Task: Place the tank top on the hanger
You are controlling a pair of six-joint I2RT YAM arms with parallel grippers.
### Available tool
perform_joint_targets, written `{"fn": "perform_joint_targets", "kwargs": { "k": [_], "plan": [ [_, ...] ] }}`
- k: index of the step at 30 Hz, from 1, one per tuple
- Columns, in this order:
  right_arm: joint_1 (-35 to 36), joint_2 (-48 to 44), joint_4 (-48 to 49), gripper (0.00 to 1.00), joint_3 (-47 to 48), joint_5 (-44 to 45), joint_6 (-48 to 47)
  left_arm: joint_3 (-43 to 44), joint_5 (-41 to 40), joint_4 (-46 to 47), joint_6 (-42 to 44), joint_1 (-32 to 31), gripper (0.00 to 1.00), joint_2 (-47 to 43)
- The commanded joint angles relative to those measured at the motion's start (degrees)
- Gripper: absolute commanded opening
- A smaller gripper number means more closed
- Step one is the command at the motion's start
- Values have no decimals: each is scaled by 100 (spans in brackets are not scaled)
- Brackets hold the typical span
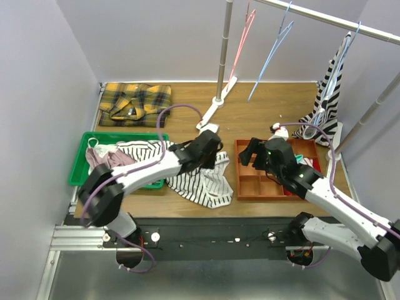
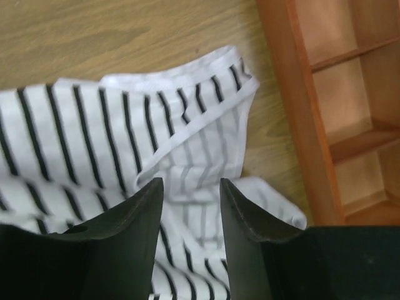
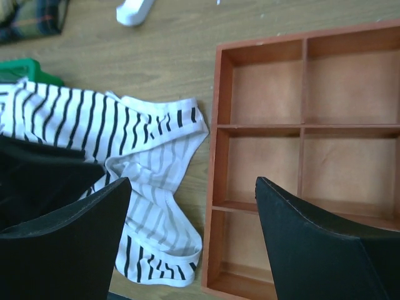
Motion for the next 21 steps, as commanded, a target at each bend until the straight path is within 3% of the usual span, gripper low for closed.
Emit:
{"fn": "perform_joint_targets", "kwargs": {
  "k": [1, 2, 9, 16, 19, 21],
  "plan": [
    [24, -599, -570, 88, -293, 645, 249, 1327, 397, 33, 916, -41, 53, 1318],
    [24, -661, -632, 88, -320, 723, 275, 1477, 311, 24, 1021, -76, 59, 1651],
    [24, -899, -870, 89, -443, 627, 346, 2900, -67, -572, 1479, -77, 62, 3051],
    [24, -769, -739, 91, -461, 329, 214, 3113, -340, -767, 1348, -77, 60, 3605],
    [32, -523, -633, 91, -426, 153, 197, 3017, -550, -758, 1243, -77, 48, 3658],
    [24, -443, -572, 91, -408, -31, 153, 2781, -692, -645, 1155, -85, 21, 3405]
  ]
}}
